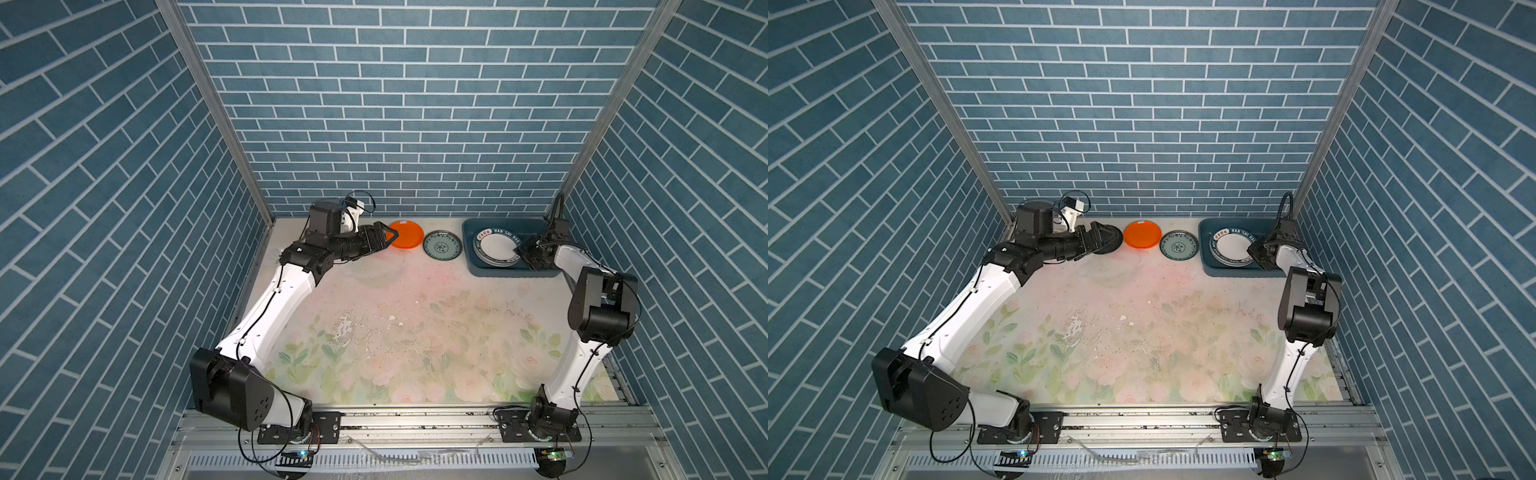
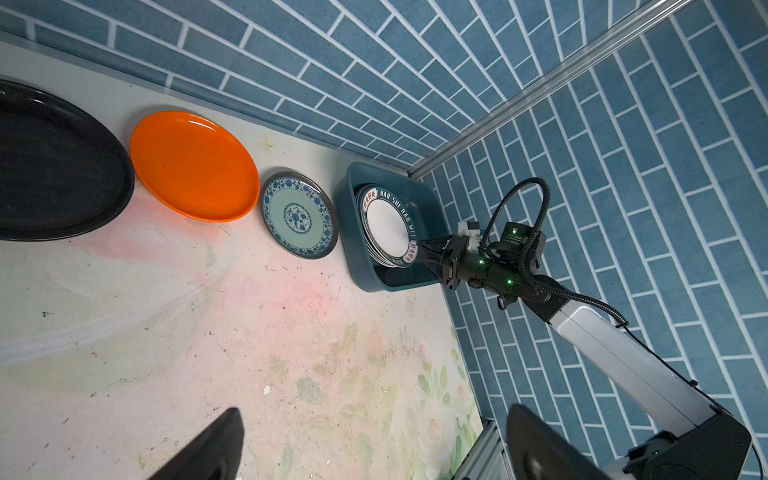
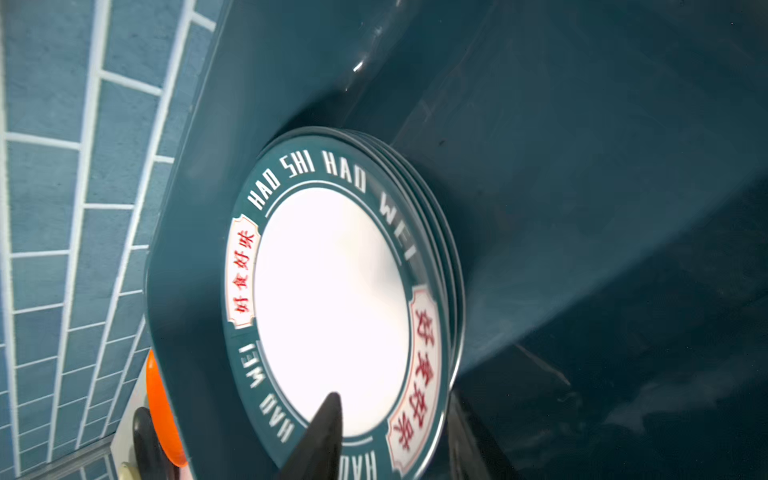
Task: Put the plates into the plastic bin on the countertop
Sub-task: 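Lower the HAO SHI plate into the teal bin with right gripper while left holds back, then open right gripper and raise it from the bin while left gripper withdraws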
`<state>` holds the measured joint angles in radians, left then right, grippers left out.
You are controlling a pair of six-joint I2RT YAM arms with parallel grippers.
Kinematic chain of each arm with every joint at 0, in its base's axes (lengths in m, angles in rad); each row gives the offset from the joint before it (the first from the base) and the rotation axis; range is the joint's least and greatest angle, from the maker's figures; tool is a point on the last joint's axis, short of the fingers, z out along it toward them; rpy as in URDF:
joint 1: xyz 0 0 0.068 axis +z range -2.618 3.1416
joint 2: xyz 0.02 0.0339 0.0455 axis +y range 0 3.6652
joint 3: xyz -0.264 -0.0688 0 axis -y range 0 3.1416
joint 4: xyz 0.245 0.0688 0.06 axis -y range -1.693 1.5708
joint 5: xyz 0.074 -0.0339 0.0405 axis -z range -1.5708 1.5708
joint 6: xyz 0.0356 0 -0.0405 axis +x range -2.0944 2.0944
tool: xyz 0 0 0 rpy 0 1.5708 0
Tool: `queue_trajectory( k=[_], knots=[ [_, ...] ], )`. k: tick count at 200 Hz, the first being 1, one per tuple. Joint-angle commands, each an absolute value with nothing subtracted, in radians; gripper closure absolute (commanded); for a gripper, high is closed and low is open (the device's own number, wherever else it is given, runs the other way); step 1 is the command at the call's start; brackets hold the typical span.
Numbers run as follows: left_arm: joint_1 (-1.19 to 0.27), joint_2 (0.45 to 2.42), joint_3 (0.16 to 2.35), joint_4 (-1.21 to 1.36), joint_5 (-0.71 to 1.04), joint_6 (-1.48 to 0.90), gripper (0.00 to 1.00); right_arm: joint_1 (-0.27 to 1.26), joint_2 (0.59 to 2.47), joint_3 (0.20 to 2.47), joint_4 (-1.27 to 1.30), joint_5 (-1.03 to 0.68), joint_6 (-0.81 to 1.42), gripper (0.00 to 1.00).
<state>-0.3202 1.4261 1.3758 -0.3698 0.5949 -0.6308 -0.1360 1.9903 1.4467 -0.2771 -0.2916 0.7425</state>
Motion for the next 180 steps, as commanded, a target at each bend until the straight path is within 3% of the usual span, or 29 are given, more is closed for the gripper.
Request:
queue_trajectory(
  k=[1,180],
  knots=[
    [-0.323,1.427,1.379,-0.377,0.595,-0.609,0.0,-0.138,1.987,1.478,-0.312,-0.276,0.713,0.49],
    [-0.323,1.428,1.361,-0.36,0.569,-0.609,0.0,-0.137,1.862,1.471,-0.372,-0.212,0.687,0.17]
  ],
)
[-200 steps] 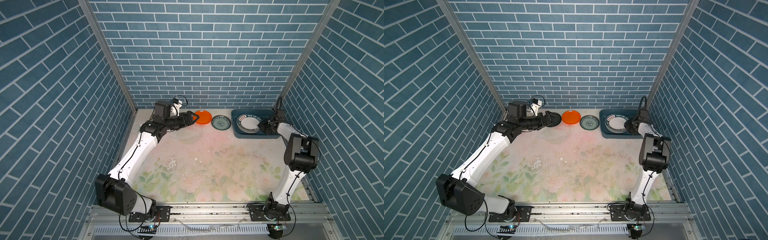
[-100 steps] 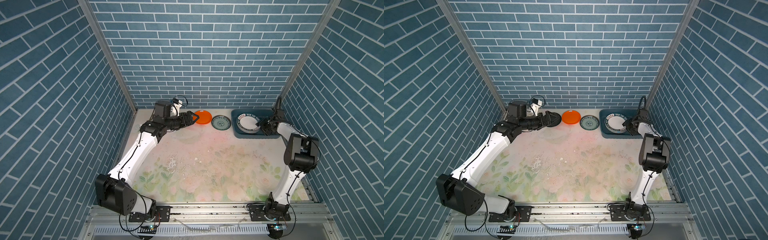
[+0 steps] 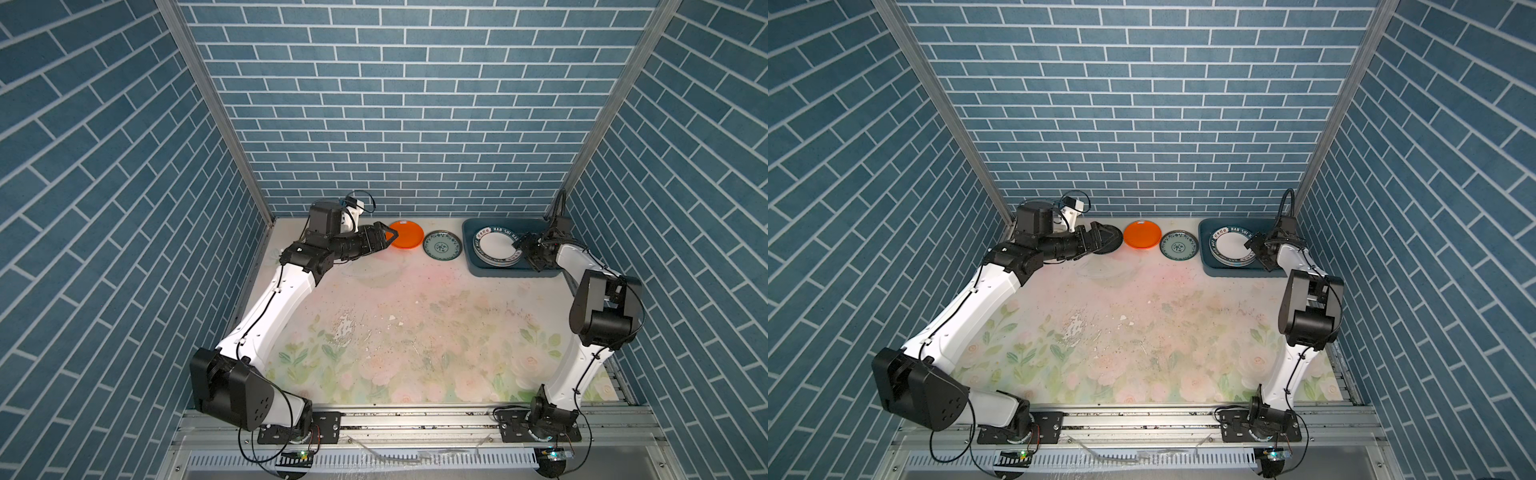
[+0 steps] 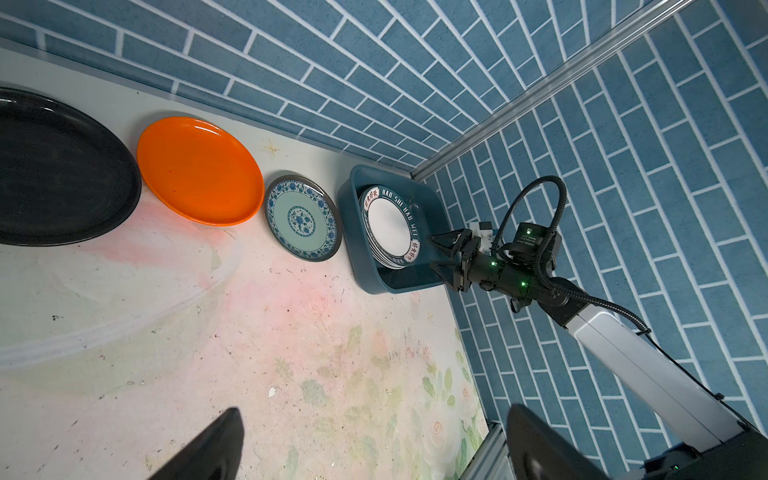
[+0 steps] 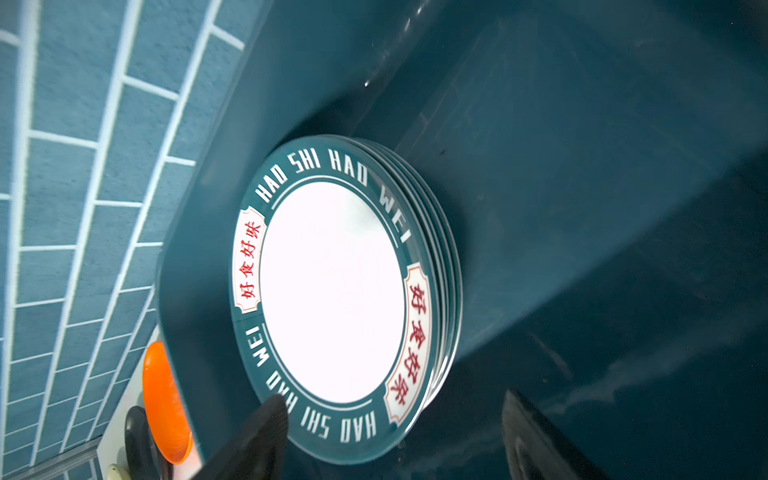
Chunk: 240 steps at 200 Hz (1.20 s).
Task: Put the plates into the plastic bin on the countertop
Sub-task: 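Open right gripper and raise it from the bin while left gripper withdraws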
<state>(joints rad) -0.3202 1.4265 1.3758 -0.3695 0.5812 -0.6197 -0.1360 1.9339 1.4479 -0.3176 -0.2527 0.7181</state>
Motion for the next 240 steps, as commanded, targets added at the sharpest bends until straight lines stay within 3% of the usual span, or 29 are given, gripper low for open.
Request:
queue_trajectory(
  k=[1,74,81,144,240],
  knots=[
    [-0.324,1.428,1.361,-0.359,0.569,-0.609,0.0,-0.137,1.861,1.471,-0.373,-0.212,0.686,0.16],
    [-0.323,1.469,1.387,-0.342,0.529,-0.639,0.0,-0.137,1.722,1.389,-0.355,-0.239,0.684,0.07],
    [-0.324,1.471,1.387,-0.341,0.524,-0.643,0.0,-0.137,1.705,1.371,-0.34,-0.246,0.691,0.02],
    [-0.314,1.495,1.387,-0.337,0.488,-0.684,0.0,-0.136,1.607,1.332,-0.365,-0.288,0.69,0.01],
    [-0.152,1.522,1.333,-0.29,0.507,-0.827,0.0,-0.038,1.564,1.378,-0.406,-0.308,0.689,0.01]
  ],
)
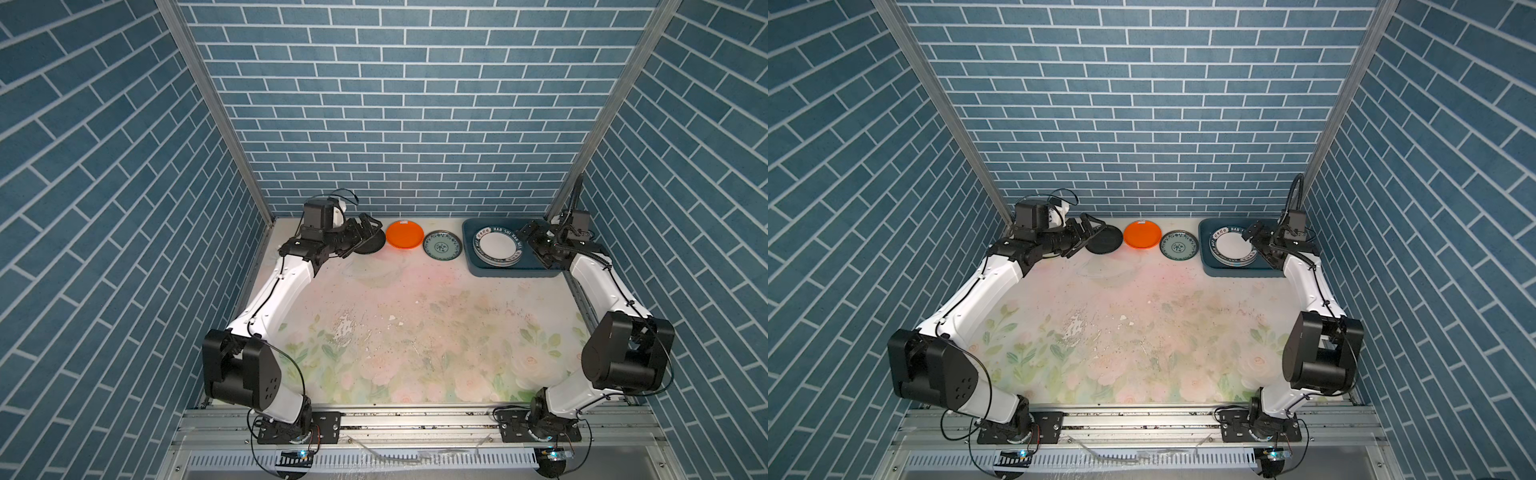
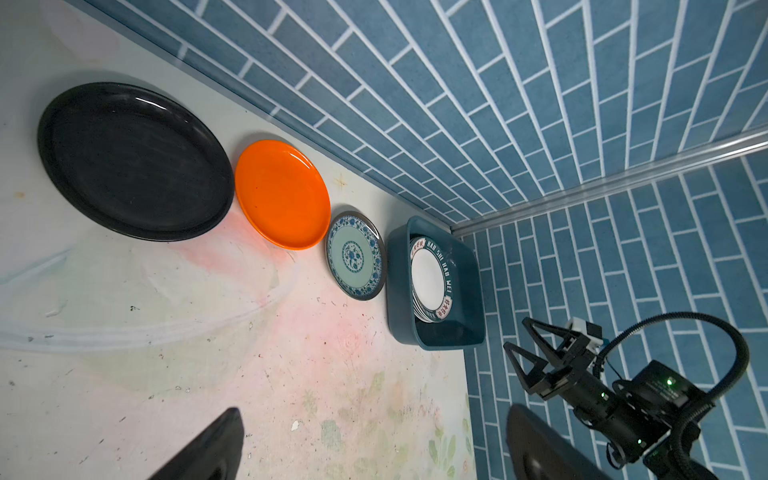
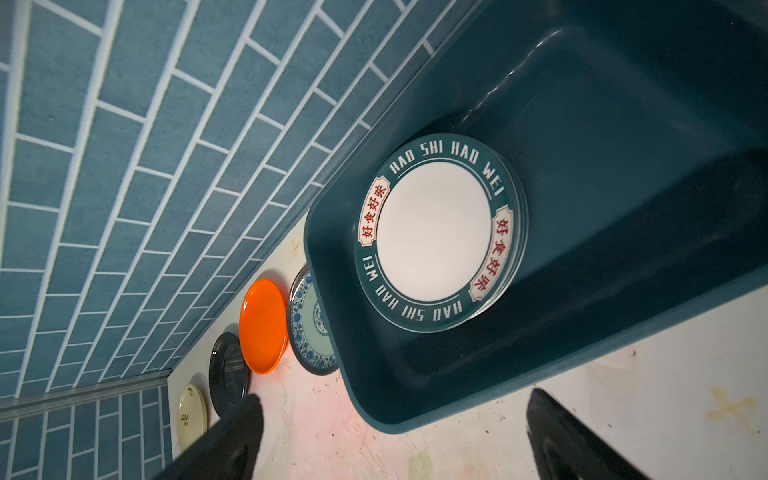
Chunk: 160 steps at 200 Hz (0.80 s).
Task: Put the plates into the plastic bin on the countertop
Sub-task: 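Open right gripper and raise it from the bin while left gripper withdraws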
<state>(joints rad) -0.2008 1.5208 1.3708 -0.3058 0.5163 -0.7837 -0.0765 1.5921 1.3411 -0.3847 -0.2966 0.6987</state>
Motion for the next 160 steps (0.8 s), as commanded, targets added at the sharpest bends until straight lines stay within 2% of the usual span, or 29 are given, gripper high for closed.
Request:
queue_trajectory(
  k=[1,92,160],
  knots=[
    [-0.15,1.52,1.331,-0.289,0.507,-0.829,0.0,-0.036,1.565,1.379,-0.405,-0.308,0.689,0.01],
    [0.092,1.417,1.243,-0.427,0.424,-0.772,0.0,0.18,1.623,1.491,-0.32,-0.387,0.713,0.02],
    [0.244,1.428,1.145,-0.371,0.46,-0.747,0.0,0.344,1.641,1.568,-0.226,-0.399,0.719,0.01]
  ],
)
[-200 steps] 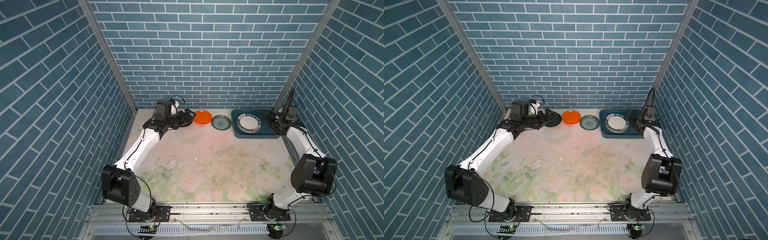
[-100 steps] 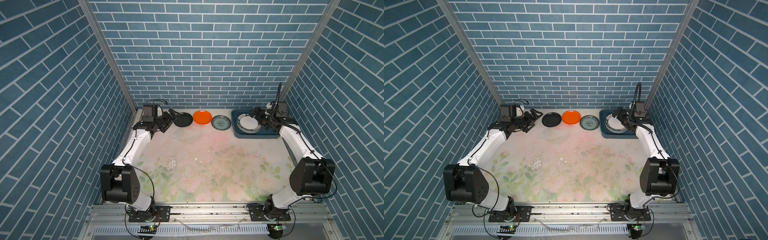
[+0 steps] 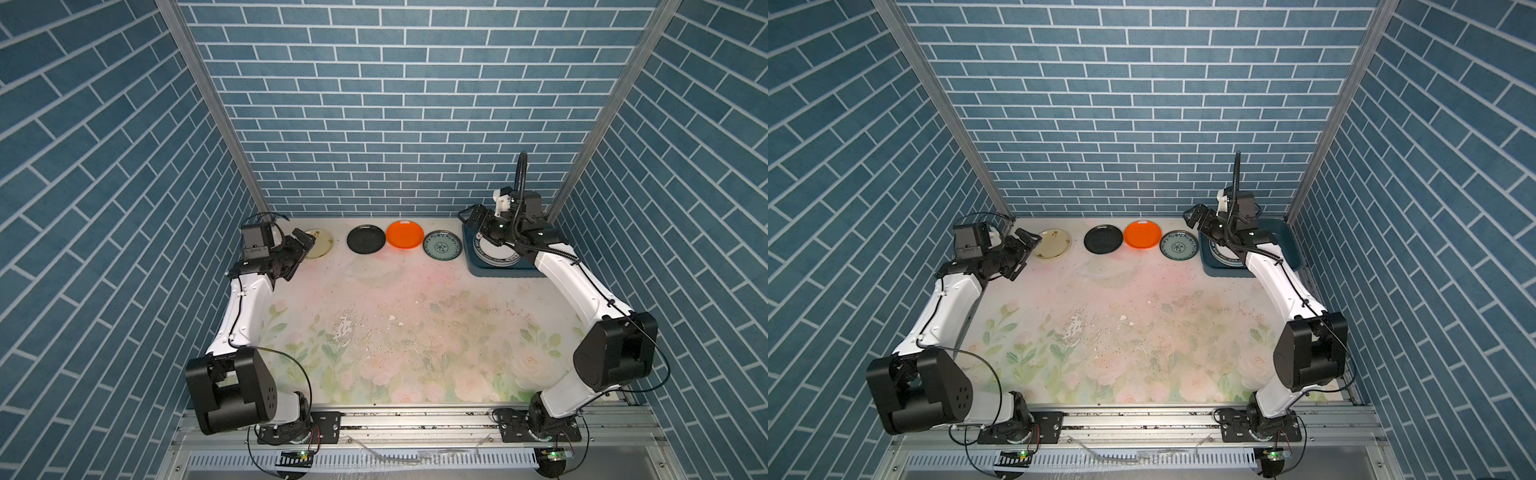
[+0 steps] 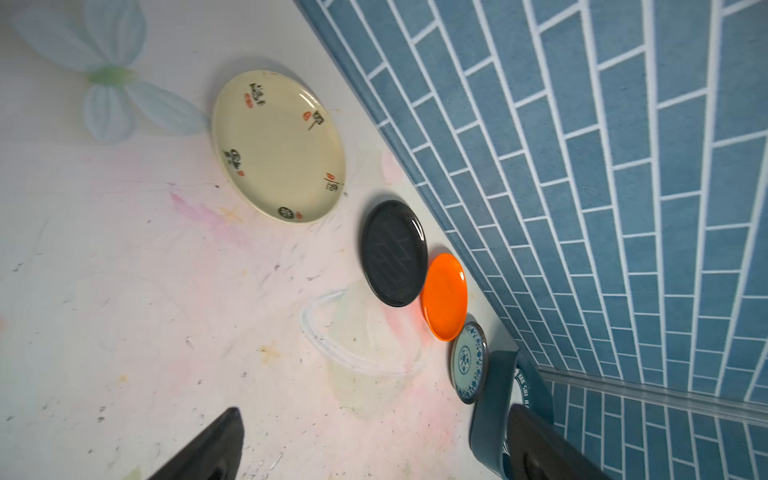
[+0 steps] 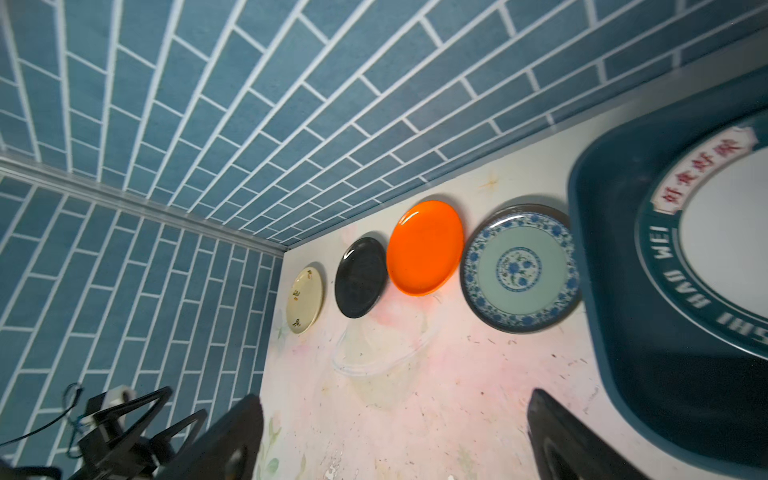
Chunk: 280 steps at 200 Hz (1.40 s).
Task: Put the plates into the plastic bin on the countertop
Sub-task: 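Open right gripper and raise it from the bin while left gripper withdraws, then reach left gripper to the cream plate while right gripper moves toward the plate row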
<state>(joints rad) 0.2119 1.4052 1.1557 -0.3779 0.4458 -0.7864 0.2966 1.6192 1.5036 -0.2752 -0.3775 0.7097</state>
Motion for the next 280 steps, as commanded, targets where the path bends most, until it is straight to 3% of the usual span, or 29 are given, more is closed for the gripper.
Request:
queue_trajectory(
  k=[1,97,280],
  knots=[
    [0.246,1.43,1.145,-0.371,0.46,-0.746,0.0,0.347,1.642,1.569,-0.228,-0.398,0.718,0.01],
    [0.331,1.698,1.189,-0.241,0.526,-0.749,0.05,0.564,1.764,1.76,-0.388,-0.382,0.574,0.02],
    [0.335,2.143,1.357,-0.035,0.544,-0.848,0.25,0.58,1.694,1.694,-0.436,-0.254,0.599,0.01]
  ],
)
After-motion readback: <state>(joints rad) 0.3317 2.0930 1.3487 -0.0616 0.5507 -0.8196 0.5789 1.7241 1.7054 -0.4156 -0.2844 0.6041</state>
